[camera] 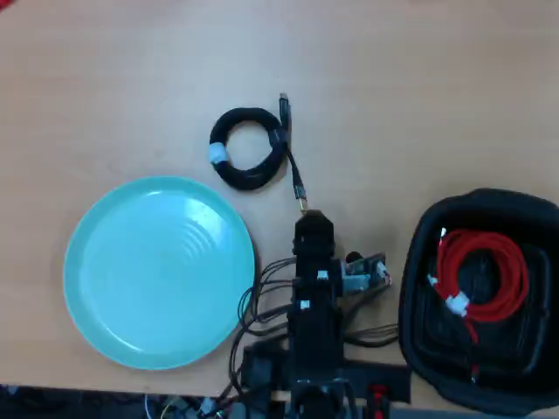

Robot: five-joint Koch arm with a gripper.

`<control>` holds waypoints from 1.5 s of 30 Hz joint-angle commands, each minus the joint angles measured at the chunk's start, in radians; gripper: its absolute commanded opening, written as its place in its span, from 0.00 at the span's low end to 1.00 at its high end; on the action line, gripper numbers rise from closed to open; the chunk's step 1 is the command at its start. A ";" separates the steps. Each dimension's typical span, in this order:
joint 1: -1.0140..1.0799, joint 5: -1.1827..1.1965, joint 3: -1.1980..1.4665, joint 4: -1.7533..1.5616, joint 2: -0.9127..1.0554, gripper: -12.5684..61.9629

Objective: Put a black charging cable in a black bowl and put a red charging cable in a green bowl

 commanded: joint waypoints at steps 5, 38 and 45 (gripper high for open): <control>-0.011 0.025 0.032 0.186 0.092 0.17; -0.219 -0.011 -1.339 1.028 -0.238 0.18; 0.041 0.034 -1.652 1.258 -0.241 0.19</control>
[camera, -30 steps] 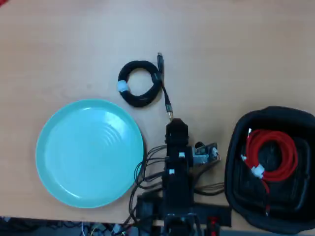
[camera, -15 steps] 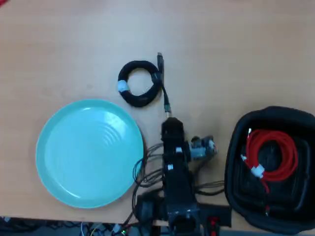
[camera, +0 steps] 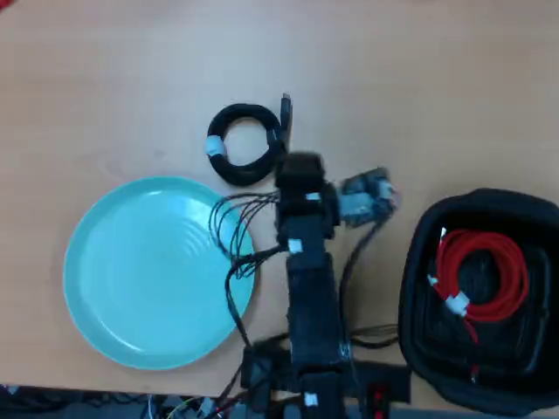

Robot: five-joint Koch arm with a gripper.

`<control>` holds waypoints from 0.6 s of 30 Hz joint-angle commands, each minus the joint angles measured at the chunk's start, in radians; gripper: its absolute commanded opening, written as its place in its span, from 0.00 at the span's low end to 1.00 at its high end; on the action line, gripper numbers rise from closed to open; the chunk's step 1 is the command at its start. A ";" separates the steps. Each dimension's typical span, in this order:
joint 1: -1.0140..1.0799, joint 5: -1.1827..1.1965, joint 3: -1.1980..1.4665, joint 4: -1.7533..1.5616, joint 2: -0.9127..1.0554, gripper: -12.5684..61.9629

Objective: Put a black charging cable in a black bowl and put a red charging cable in a green bowl

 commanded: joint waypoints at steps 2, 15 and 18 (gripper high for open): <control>0.149 0.071 -0.173 0.123 0.005 0.19; 0.454 0.276 -0.241 0.259 0.011 0.23; 0.531 0.278 -0.216 0.259 0.003 0.23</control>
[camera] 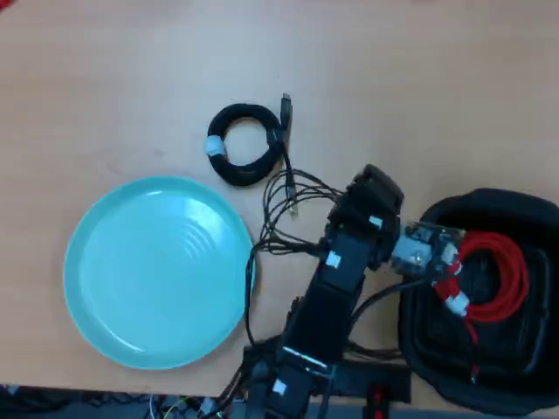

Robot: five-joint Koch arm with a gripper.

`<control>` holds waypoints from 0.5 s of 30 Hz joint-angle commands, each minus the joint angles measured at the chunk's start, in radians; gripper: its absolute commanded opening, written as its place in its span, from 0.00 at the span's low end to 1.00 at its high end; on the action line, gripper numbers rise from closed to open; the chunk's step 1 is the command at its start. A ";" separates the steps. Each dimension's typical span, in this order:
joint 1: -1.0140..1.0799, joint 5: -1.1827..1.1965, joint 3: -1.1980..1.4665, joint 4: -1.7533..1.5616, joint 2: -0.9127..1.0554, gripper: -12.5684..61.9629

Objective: Put a black charging cable in a black bowl and put a red charging cable in a green bowl

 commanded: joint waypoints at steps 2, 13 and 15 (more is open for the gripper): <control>0.046 0.002 -0.049 -0.011 0.002 0.23; -0.118 -0.008 -0.052 -0.126 0.005 0.24; -0.287 0.005 -0.041 -0.153 0.000 0.24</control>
